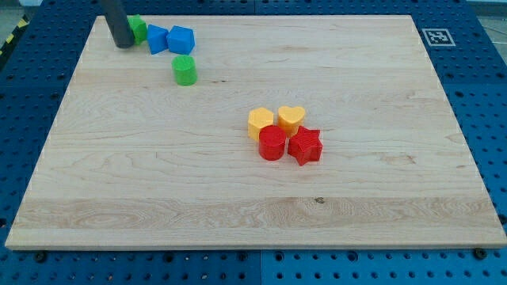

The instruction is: Push the green circle to the bottom right of the blue cube

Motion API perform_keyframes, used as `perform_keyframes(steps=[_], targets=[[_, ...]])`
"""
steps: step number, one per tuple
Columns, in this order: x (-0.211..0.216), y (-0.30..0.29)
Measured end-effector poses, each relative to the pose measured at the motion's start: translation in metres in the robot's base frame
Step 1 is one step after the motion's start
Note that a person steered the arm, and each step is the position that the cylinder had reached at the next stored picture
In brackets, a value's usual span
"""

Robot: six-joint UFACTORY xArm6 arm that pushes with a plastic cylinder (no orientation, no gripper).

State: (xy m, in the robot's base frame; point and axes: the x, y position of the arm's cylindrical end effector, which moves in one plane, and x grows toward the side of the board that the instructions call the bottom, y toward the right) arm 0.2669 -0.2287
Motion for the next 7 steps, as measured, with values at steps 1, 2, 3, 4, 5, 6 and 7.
perform_keyframes(steps=[1, 2, 3, 4, 5, 6, 7], targets=[[0.003, 0.005], [0.010, 0.013], [0.010, 0.013], [0.010, 0.043], [0.010, 0.053], [0.010, 0.063], [0.010, 0.064]])
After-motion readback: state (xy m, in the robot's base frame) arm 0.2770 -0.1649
